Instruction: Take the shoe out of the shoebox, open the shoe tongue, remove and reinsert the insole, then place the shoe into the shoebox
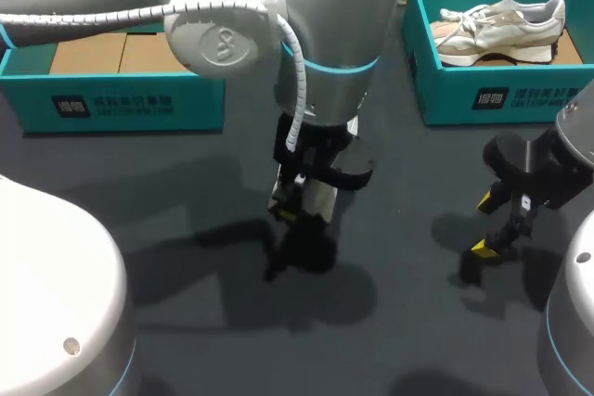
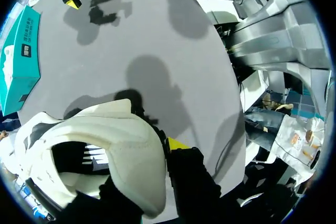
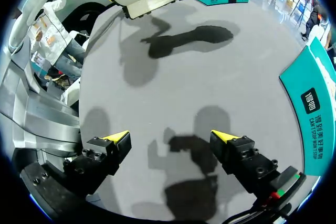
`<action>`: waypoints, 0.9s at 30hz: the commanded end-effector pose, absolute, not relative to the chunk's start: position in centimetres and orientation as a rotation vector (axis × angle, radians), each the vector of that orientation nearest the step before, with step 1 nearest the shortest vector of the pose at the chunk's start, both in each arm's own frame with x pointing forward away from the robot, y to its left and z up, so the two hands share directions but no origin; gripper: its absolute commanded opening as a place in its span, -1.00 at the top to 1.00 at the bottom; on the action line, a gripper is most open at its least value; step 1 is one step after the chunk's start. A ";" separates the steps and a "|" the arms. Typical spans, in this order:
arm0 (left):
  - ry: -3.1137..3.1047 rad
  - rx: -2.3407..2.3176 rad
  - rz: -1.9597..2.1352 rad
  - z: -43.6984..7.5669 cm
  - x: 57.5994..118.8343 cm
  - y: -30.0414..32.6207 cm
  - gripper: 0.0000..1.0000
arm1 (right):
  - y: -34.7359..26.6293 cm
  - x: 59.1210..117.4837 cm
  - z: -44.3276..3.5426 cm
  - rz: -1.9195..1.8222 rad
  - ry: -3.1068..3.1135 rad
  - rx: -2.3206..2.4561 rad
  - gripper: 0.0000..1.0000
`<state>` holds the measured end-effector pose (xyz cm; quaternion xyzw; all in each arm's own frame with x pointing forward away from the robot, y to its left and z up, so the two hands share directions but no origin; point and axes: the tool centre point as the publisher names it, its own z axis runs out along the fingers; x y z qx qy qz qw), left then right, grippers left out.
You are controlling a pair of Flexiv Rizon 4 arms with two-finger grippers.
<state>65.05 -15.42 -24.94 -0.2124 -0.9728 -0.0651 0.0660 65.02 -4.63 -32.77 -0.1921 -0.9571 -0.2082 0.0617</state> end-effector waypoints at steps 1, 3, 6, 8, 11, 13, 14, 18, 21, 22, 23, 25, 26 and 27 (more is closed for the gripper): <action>-2.937 -0.642 -0.183 -23.6 65.3 -14.7 1.00 | -4.7 64.8 -32.7 -0.629 -2.897 -0.583 -1.00; -2.937 -0.642 -0.183 -23.6 65.3 -14.7 1.00 | -4.7 64.8 -32.7 -0.629 -2.897 -0.583 -1.00; -2.937 -0.642 -0.183 -23.6 65.3 -14.7 1.00 | -4.7 64.8 -32.7 -0.629 -2.897 -0.583 -1.00; -2.937 -0.642 -0.183 -23.6 65.3 -14.7 1.00 | -4.7 64.8 -32.7 -0.629 -2.897 -0.583 -1.00; -2.937 -0.642 -0.183 -23.6 65.3 -14.7 1.00 | -4.7 64.8 -32.7 -0.629 -2.897 -0.583 -1.00; -2.935 -0.645 -0.178 -23.5 65.3 -14.6 1.00 | -4.7 64.8 -32.7 -0.629 -2.897 -0.583 -1.00; -2.944 -0.650 -0.189 -23.2 65.5 -14.2 1.00 | -4.7 64.8 -32.7 -0.629 -2.897 -0.583 -1.00; -2.954 -0.630 -0.151 -21.3 67.9 -11.4 1.00 | -4.7 64.8 -32.7 -0.629 -2.897 -0.583 -1.00; -2.958 -0.606 -0.138 -19.5 69.8 -8.8 1.00 | -4.7 64.8 -32.7 -0.629 -2.897 -0.583 -1.00; -2.960 -0.599 -0.158 -19.0 70.4 -8.2 1.00 | -4.7 64.8 -32.7 -0.629 -2.897 -0.583 -1.00; -2.966 -0.585 -0.162 -18.4 71.0 -7.4 1.00 | -4.7 64.8 -32.7 -0.629 -2.897 -0.583 -1.00; -2.972 -0.576 -0.168 -17.3 72.0 -6.1 1.00 | -4.7 64.8 -32.7 -0.629 -2.897 -0.583 -1.00; -2.981 -0.562 -0.176 -16.8 72.5 -5.4 1.00 | -4.7 64.8 -32.7 -0.629 -2.897 -0.583 -1.00; -2.976 -0.555 -0.157 -16.3 73.1 -4.6 1.00 | -4.7 64.8 -32.7 -0.629 -2.897 -0.583 -1.00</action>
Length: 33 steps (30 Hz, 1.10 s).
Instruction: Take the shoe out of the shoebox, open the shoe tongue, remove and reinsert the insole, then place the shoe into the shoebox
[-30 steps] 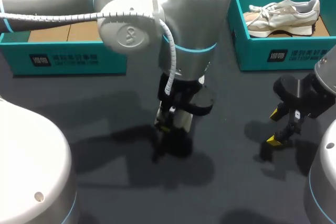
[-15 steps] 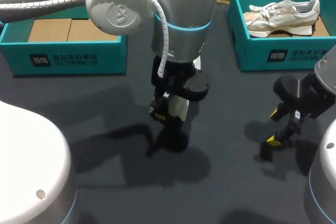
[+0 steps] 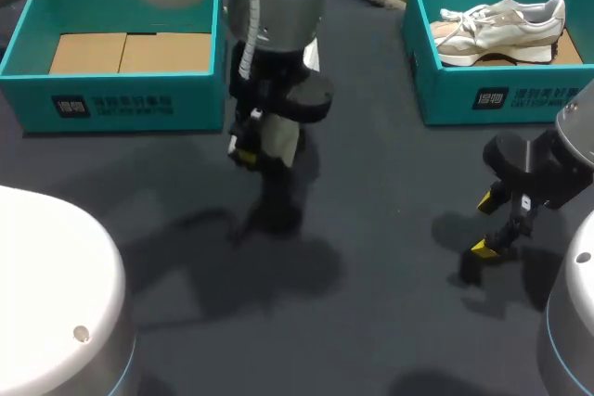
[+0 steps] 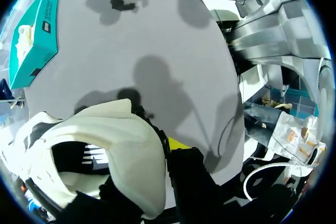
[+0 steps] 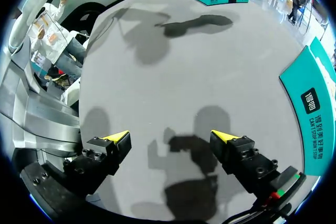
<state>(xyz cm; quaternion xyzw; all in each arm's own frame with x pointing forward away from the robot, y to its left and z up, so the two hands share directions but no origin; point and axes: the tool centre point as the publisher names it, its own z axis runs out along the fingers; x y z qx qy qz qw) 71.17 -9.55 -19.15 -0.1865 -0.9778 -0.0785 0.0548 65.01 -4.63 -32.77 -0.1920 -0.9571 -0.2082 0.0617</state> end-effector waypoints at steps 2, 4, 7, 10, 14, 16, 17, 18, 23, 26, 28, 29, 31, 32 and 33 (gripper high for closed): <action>-2.982 -0.531 -0.175 -15.7 74.0 -3.3 1.00 | -4.7 64.8 -32.7 -0.629 -2.897 -0.583 -1.00; -2.980 -0.511 -0.196 -15.0 74.7 -2.0 1.00 | -4.7 64.8 -32.7 -0.629 -2.897 -0.583 -1.00; -3.003 -0.447 -0.228 -14.0 76.9 0.8 1.00 | -4.7 64.8 -32.7 -0.629 -2.897 -0.583 -1.00; -3.036 -0.374 -0.194 -13.1 78.2 2.9 1.00 | -4.7 64.8 -32.7 -0.629 -2.897 -0.583 -1.00; -3.036 -0.374 -0.194 -13.1 78.2 2.9 1.00 | -4.7 64.8 -32.7 -0.629 -2.897 -0.583 -1.00; -3.036 -0.374 -0.194 -13.1 78.2 2.9 1.00 | -4.7 64.8 -32.7 -0.629 -2.897 -0.583 -1.00; -3.036 -0.374 -0.194 -13.1 78.2 2.9 1.00 | -4.7 64.8 -32.7 -0.629 -2.897 -0.583 -1.00; -3.036 -0.374 -0.194 -13.1 78.2 2.9 1.00 | -4.7 64.8 -32.7 -0.629 -2.897 -0.583 -1.00; -3.036 -0.374 -0.194 -13.1 78.2 2.9 1.00 | -4.7 64.8 -32.7 -0.629 -2.897 -0.583 -1.00; -3.025 -0.374 -0.173 -13.2 78.5 3.2 1.00 | -4.7 64.8 -32.7 -0.629 -2.897 -0.583 -1.00; -3.032 -0.352 -0.194 -13.0 79.2 4.3 1.00 | -4.7 64.8 -32.7 -0.629 -2.897 -0.583 -1.00; -3.025 -0.340 -0.177 -13.0 79.7 5.1 1.00 | -4.7 64.8 -32.7 -0.629 -2.897 -0.583 -1.00; -3.016 -0.333 -0.169 -12.9 80.7 6.4 1.00 | -4.7 64.8 -32.7 -0.629 -2.897 -0.583 -1.00; -3.011 -0.314 -0.164 -12.8 81.1 7.1 1.00 | -4.7 64.8 -32.7 -0.629 -2.897 -0.583 -1.00; -3.005 -0.308 -0.153 -12.8 81.6 7.9 1.00 | -4.7 64.8 -32.7 -0.629 -2.897 -0.583 -1.00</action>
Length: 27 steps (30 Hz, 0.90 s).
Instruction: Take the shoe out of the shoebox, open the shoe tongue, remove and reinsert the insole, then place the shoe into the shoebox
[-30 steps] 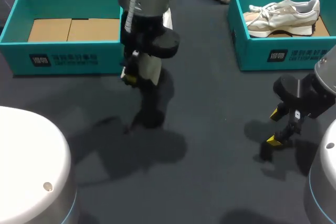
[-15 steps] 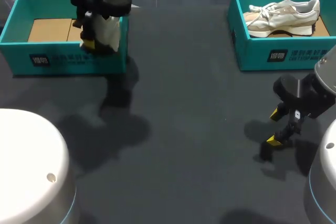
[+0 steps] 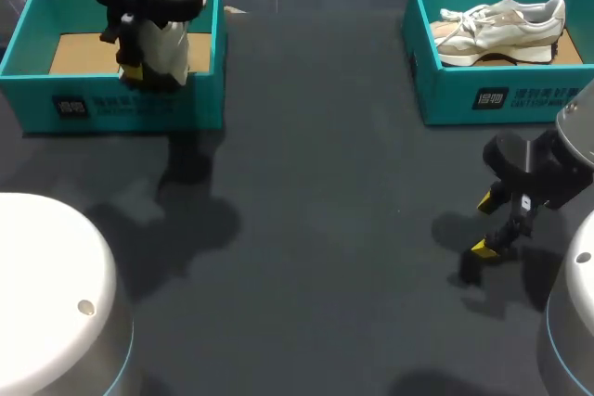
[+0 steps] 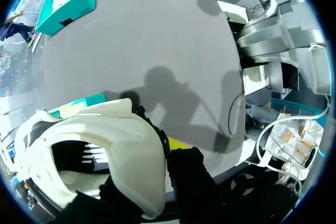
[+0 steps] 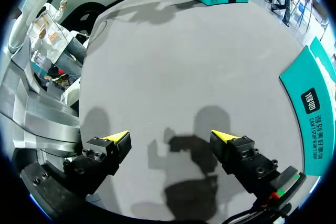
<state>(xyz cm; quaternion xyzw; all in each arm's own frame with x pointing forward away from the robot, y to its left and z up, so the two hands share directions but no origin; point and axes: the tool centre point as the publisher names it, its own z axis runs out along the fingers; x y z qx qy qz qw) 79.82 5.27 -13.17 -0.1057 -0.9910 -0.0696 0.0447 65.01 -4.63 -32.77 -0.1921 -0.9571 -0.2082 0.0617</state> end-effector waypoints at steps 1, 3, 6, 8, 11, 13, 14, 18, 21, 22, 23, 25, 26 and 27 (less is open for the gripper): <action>-3.000 -0.297 -0.151 -12.7 82.1 8.6 1.00 | -4.7 64.8 -32.7 -0.629 -2.897 -0.583 -1.00; -3.004 -0.272 -0.180 -12.5 83.2 10.0 1.00 | -4.7 64.8 -32.7 -0.629 -2.897 -0.583 -1.00; -2.996 -0.259 -0.187 -12.1 84.7 11.9 1.00 | -4.7 64.8 -32.7 -0.629 -2.897 -0.583 -1.00; -2.994 -0.250 -0.197 -11.7 85.9 13.1 1.00 | -4.7 64.8 -32.7 -0.629 -2.897 -0.583 -1.00; -3.001 -0.245 -0.244 -11.0 87.7 14.6 1.00 | -4.7 64.8 -32.7 -0.629 -2.897 -0.583 -1.00; -2.996 -0.259 -0.266 -10.5 88.7 15.3 1.00 | -4.7 64.8 -32.7 -0.629 -2.897 -0.583 -1.00; -2.998 -0.256 -0.265 -10.3 89.2 15.6 1.00 | -4.7 64.8 -32.7 -0.629 -2.897 -0.583 -1.00; -2.996 -0.293 -0.222 -9.6 91.4 16.7 1.00 | -4.7 64.8 -32.7 -0.629 -2.897 -0.583 -1.00; -2.983 -0.266 -0.242 -9.7 92.9 17.7 1.00 | -4.7 64.8 -32.7 -0.629 -2.897 -0.583 -1.00; -2.982 -0.246 -0.268 -9.8 93.4 18.1 1.00 | -4.7 64.8 -32.7 -0.629 -2.897 -0.583 -1.00; -2.979 -0.244 -0.267 -9.8 93.9 18.5 1.00 | -4.7 64.8 -32.7 -0.629 -2.897 -0.583 -1.00; -2.970 -0.181 -0.281 -9.9 94.7 19.4 1.00 | -4.7 64.8 -32.7 -0.629 -2.897 -0.583 -1.00; -2.968 -0.154 -0.278 -9.9 95.1 20.0 1.00 | -4.7 64.8 -32.7 -0.629 -2.897 -0.583 -1.00; -2.967 -0.126 -0.292 -9.8 95.4 20.5 1.00 | -4.7 64.8 -32.7 -0.629 -2.897 -0.583 -1.00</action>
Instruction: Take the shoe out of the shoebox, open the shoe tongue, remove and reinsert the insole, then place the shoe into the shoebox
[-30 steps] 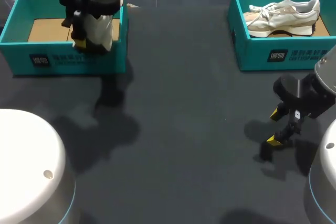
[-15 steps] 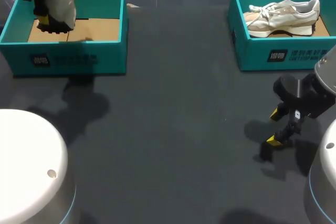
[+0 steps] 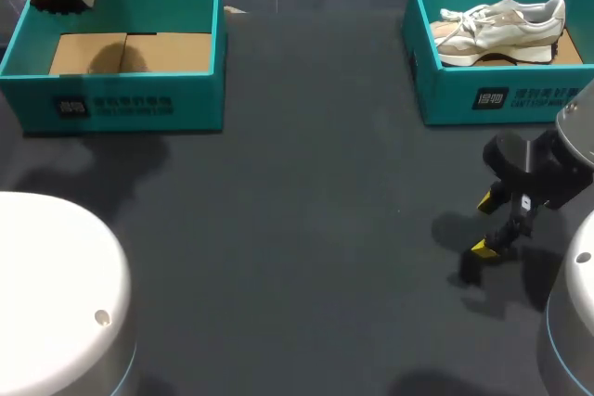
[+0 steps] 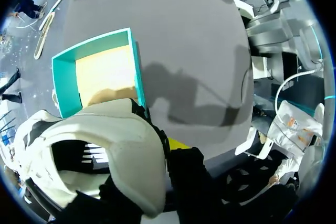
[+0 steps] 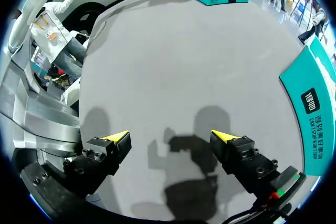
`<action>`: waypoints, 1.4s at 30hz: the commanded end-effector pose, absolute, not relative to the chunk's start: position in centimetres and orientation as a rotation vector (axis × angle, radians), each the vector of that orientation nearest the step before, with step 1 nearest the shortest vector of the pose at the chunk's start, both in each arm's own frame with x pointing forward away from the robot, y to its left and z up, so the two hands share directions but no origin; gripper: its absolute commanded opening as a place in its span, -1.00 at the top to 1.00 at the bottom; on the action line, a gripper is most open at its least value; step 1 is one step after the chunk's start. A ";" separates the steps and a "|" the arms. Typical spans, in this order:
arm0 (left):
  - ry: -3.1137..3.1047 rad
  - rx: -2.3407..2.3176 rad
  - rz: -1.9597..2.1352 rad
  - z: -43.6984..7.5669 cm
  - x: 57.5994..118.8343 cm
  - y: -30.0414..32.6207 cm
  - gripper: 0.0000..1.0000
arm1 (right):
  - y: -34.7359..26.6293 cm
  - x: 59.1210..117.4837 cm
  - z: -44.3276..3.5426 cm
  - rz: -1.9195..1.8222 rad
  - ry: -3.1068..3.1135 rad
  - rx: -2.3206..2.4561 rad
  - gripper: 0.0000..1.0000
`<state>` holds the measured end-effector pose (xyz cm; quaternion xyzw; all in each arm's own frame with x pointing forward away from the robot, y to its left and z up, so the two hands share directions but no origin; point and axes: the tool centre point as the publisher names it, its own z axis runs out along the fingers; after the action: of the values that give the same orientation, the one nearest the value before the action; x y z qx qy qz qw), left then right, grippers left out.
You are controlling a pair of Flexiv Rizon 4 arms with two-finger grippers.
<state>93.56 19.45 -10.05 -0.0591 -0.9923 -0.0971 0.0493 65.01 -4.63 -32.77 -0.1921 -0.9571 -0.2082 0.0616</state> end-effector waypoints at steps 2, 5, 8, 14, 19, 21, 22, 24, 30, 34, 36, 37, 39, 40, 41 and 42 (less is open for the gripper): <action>-2.966 -0.085 -0.280 -9.6 95.9 21.4 1.00 | -4.7 64.8 -32.7 -0.629 -2.897 -0.583 -1.00; -2.972 -0.034 -0.261 -9.5 95.3 22.1 1.00 | -4.7 64.8 -32.7 -0.629 -2.897 -0.583 -1.00; -2.972 -0.034 -0.261 -9.5 95.3 22.1 1.00 | -4.7 64.8 -32.7 -0.629 -2.897 -0.583 -1.00; -2.972 -0.034 -0.261 -9.5 95.3 22.1 1.00 | -4.7 64.8 -32.7 -0.629 -2.897 -0.583 -1.00; -2.972 -0.034 -0.261 -9.5 95.3 22.1 1.00 | -4.7 64.8 -32.7 -0.629 -2.897 -0.583 -1.00; -2.975 -0.044 -0.256 -9.9 95.8 22.9 1.00 | -4.7 64.8 -32.7 -0.629 -2.897 -0.583 -1.00; -2.979 -0.045 -0.254 -10.0 96.0 23.3 1.00 | -4.7 64.8 -32.7 -0.629 -2.897 -0.583 -1.00; -2.981 -0.041 -0.242 -10.2 96.9 24.4 1.00 | -4.7 64.8 -32.7 -0.629 -2.897 -0.583 -1.00; -2.991 -0.140 -0.267 -10.9 99.1 26.9 1.00 | -4.7 64.8 -32.7 -0.629 -2.897 -0.583 -1.00; -2.987 -0.304 -0.288 -11.1 99.7 27.6 1.00 | -4.7 64.8 -32.7 -0.629 -2.897 -0.583 -1.00; -2.993 -0.406 -0.344 -11.0 99.8 27.7 1.00 | -4.7 64.8 -32.7 -0.629 -2.897 -0.583 -1.00; -2.987 -0.453 -0.338 -10.9 99.7 27.6 1.00 | -4.7 64.8 -32.7 -0.629 -2.897 -0.583 -1.00; -2.993 -0.564 -0.398 -10.8 99.1 27.1 1.00 | -4.7 64.8 -32.7 -0.629 -2.897 -0.583 -1.00; -2.987 -0.621 -0.387 -10.7 98.8 26.9 1.00 | -4.7 64.8 -32.7 -0.629 -2.897 -0.583 -1.00; -2.984 -0.680 -0.390 -10.5 98.7 26.8 1.00 | -4.7 64.8 -32.7 -0.629 -2.897 -0.583 -1.00; -2.980 -0.734 -0.412 -10.5 98.5 26.7 1.00 | -4.7 64.8 -32.7 -0.629 -2.897 -0.583 -1.00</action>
<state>100.35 26.85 -10.82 -0.1982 -0.9721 -0.1136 0.0530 65.01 -4.63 -32.77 -0.1920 -0.9571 -0.2082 0.0617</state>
